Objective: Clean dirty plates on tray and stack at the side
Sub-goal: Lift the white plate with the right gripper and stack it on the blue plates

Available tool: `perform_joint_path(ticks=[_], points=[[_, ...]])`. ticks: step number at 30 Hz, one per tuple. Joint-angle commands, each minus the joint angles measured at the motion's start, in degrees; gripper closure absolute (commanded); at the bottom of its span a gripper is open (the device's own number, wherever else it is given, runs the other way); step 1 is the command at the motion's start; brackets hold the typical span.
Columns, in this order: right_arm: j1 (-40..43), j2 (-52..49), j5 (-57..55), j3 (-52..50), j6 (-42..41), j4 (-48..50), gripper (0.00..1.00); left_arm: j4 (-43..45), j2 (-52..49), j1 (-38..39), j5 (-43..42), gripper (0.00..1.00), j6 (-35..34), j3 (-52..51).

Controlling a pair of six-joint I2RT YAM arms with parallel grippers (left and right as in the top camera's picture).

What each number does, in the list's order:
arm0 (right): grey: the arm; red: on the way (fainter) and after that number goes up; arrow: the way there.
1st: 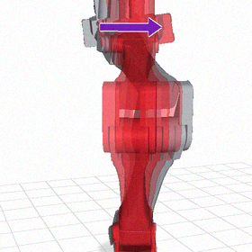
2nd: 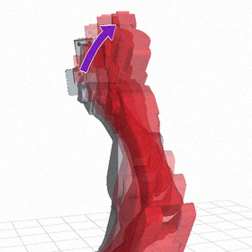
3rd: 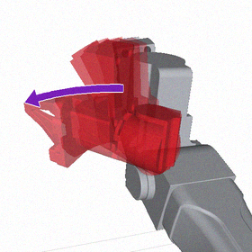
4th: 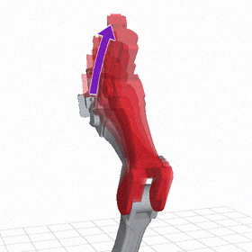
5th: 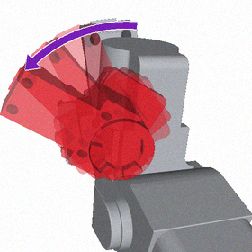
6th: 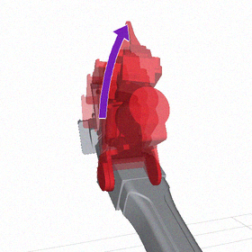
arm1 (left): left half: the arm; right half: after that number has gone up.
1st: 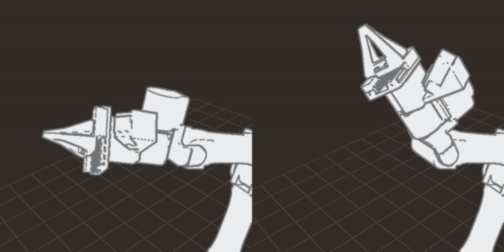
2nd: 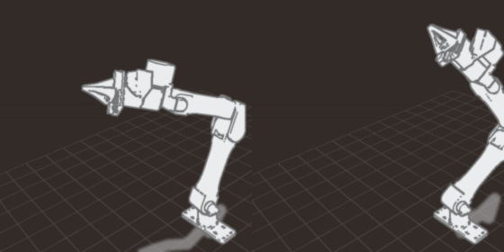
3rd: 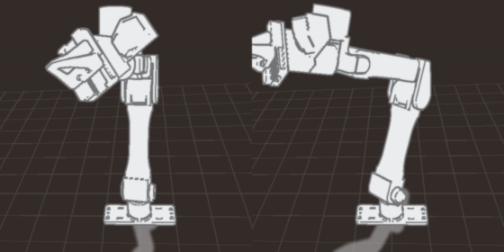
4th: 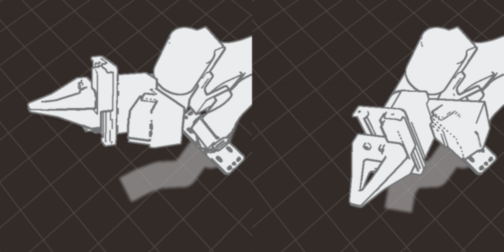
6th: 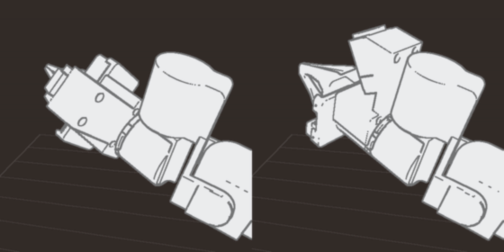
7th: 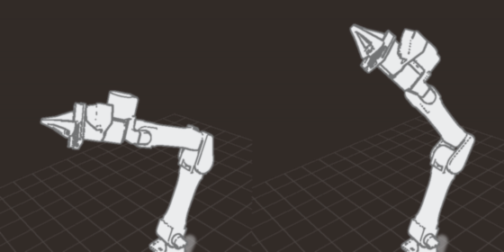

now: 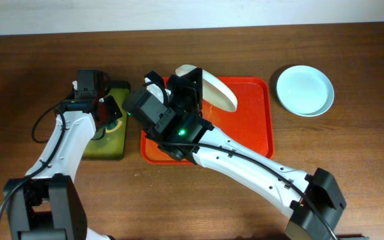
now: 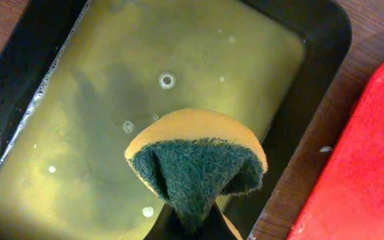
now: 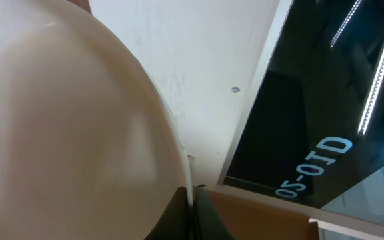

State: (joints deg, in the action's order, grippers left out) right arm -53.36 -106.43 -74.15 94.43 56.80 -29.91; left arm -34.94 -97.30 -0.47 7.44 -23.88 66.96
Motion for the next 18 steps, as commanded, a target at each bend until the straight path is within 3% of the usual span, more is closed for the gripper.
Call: perform_joint_path(ticks=[1, 18], points=[[-0.15, 1.14, -1.09, 1.16, -0.07, 0.28, 0.96, 0.00, 0.61, -0.31, -0.39, 1.00, -0.74, 0.46], [0.63, 1.11, 0.46, 1.14, -0.28, 0.37, 0.96, 0.15, 0.61, -0.31, -0.37, 1.00, -0.74, 0.46]])
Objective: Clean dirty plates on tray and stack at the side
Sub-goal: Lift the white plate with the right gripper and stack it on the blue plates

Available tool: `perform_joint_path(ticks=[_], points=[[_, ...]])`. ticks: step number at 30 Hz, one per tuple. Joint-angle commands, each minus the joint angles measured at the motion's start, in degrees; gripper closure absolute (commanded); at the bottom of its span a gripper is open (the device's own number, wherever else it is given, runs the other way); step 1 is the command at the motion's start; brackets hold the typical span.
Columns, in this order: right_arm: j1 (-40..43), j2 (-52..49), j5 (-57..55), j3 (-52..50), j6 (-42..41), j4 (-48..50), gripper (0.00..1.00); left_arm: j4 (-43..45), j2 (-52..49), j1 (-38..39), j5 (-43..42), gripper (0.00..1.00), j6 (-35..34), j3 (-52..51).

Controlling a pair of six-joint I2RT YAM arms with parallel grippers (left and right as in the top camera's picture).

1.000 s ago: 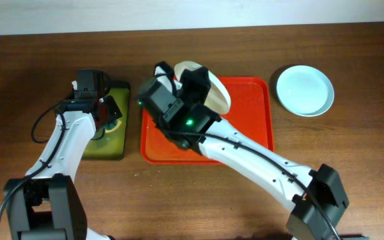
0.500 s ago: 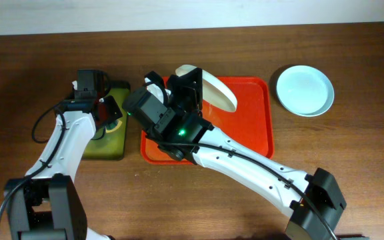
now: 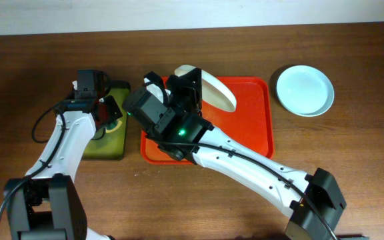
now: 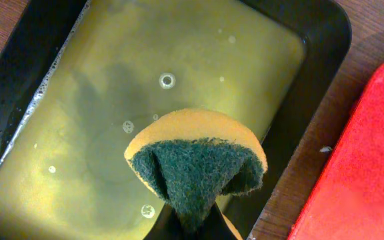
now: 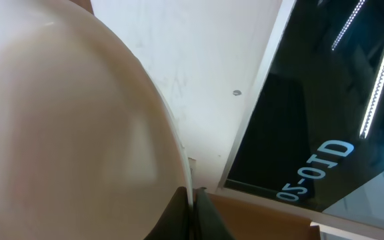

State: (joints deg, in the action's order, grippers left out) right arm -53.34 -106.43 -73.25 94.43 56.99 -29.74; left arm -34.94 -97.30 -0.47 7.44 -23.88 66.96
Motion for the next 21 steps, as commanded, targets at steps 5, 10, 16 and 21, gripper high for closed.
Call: perform_joint_path(ticks=[5, 10, 16, 21], points=[[7.98, 1.05, 26.91, -0.15, -20.44, -7.50, 0.96, 0.15, 0.61, -0.31, -0.37, 1.00, -0.74, 0.46], [15.17, 1.27, 12.85, -1.84, -18.18, -9.66, 0.96, 0.17, 0.61, -0.31, -0.37, 1.00, -0.74, 0.46], [17.59, 0.48, 49.13, -2.40, -20.28, -16.87, 0.96, 0.20, 0.61, -0.31, -0.37, 1.00, -0.74, 0.46], [32.63, 0.35, 51.06, -2.38, -33.48, -10.40, 0.96, 0.20, 0.61, -0.31, -0.39, 1.00, -0.74, 0.46]])
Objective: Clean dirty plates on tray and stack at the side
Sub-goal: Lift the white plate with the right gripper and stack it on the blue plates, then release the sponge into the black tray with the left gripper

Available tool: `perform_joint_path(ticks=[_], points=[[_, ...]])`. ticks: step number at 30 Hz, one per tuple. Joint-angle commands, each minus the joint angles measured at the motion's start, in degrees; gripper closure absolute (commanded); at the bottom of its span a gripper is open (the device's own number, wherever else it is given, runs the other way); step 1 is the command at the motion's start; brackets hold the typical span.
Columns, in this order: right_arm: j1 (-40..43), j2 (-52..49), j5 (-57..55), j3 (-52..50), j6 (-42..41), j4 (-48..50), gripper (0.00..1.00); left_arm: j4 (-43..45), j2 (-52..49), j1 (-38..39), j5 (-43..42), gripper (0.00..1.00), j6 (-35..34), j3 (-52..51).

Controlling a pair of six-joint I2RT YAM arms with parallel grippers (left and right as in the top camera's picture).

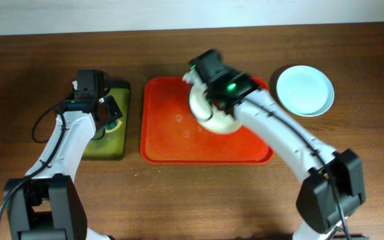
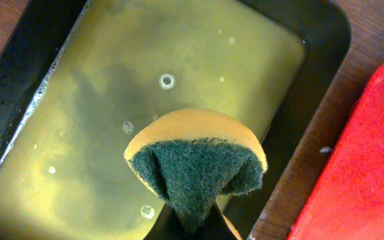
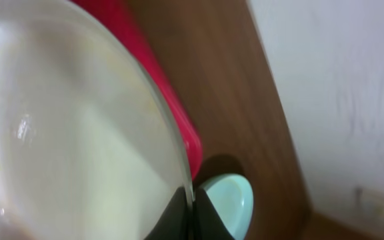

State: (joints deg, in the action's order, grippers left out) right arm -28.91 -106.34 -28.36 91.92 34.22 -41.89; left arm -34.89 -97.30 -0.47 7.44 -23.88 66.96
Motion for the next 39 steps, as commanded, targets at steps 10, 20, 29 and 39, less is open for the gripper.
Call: perform_joint_path(ticks=[10, 20, 29, 39], points=[[53.59, -9.25, 48.30, 0.11, -33.24, 1.81, 0.96, 0.31, 0.61, -0.28, -0.39, 1.00, -0.74, 0.46], [58.12, -12.28, 42.27, -3.19, -33.22, 3.48, 0.96, 0.33, 0.57, -0.31, -0.37, 1.00, -0.76, 0.46], [50.73, -12.33, 43.54, -3.96, -33.00, 5.53, 0.71, 0.35, 0.57, -0.28, -0.37, 1.00, -0.74, 0.46], [46.05, 4.87, 66.38, -1.20, -33.24, -4.07, 0.01, 2.23, 0.39, -0.28, -0.35, 1.00, -0.74, -0.11]])
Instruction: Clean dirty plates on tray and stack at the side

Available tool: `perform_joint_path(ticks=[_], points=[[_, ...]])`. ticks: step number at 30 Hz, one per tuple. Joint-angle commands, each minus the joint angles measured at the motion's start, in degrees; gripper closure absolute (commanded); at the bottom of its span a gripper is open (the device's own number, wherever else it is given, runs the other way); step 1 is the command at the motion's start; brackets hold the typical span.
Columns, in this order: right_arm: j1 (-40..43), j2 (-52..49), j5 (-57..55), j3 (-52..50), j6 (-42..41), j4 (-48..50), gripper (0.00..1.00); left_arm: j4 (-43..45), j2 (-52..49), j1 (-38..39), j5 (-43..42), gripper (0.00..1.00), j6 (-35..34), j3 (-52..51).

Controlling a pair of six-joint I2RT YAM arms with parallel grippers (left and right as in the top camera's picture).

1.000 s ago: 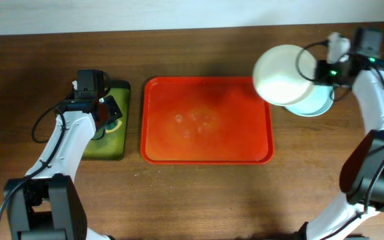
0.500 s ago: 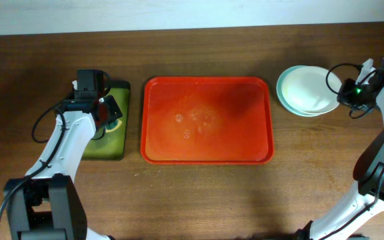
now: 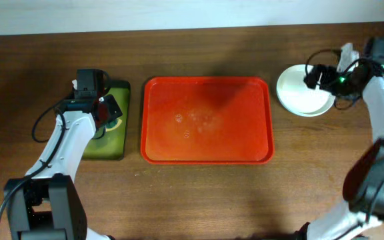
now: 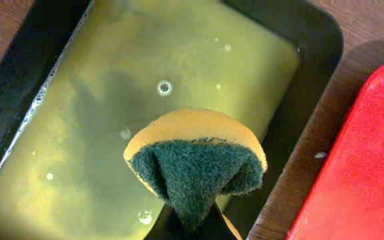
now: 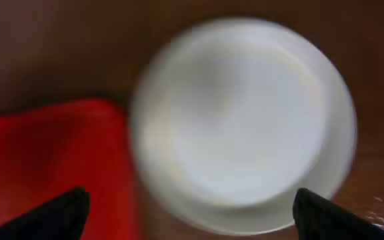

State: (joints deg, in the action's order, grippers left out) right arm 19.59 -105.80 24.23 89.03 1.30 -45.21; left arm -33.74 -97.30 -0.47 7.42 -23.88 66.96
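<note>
A cream plate [image 3: 303, 91] lies on the stack right of the red tray [image 3: 207, 143]; it is blurred in the right wrist view as a plate [image 5: 245, 120]. My right gripper [image 3: 314, 79] hangs just above it, open [image 5: 189, 198], with both black fingertips [image 5: 69, 207] spread wide and nothing between them. The tray holds no plates, only a few wet specks. My left gripper [image 3: 105, 115] is shut [image 4: 191, 225] on a folded yellow-and-green sponge [image 4: 195, 160], held over the soapy water.
A black tub [image 3: 109, 127] of yellowish soapy water [image 4: 145, 100] stands left of the tray. The right arm reaches in from the table's far right edge. The tray's red corner [image 5: 39, 160] lies next to the plate stack.
The right gripper held the cream plate over the tray's far right part. Now that plate lies on the pale blue plate right of the tray, and the gripper is open above it. Left arm barely moved.
At first the right gripper held the cream plate tilted on edge over the tray's far left, while the left held the sponge over the tub. Later the plate was over the tray's right part. Now it rests on the side stack, released.
</note>
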Motion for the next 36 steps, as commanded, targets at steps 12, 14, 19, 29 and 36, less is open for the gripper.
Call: perform_joint_path(ticks=[12, 14, 19, 29, 36], points=[[-24.17, 6.49, 9.22, 1.57, -0.24, -16.57, 0.02, 17.14, -11.98, -1.03, 9.35, 0.67, -0.57, -1.99], [-24.46, 9.70, 5.86, 1.57, -0.09, -19.28, 0.02, 15.80, -9.40, -1.92, 9.31, 0.35, -0.31, -1.57], [-24.46, 25.44, 0.13, 1.55, -0.09, -25.20, 0.02, 3.26, 10.78, -1.95, 1.22, 0.01, -0.31, -1.38], [-24.46, 59.19, -16.11, -33.88, -11.26, -6.82, 0.01, 4.59, 56.35, 9.38, -7.06, 0.01, 5.51, -30.08], [-24.46, 54.64, -16.11, -36.96, -11.26, 2.16, 0.02, 12.74, 66.40, 9.35, -7.67, 0.01, 5.53, -38.42]])
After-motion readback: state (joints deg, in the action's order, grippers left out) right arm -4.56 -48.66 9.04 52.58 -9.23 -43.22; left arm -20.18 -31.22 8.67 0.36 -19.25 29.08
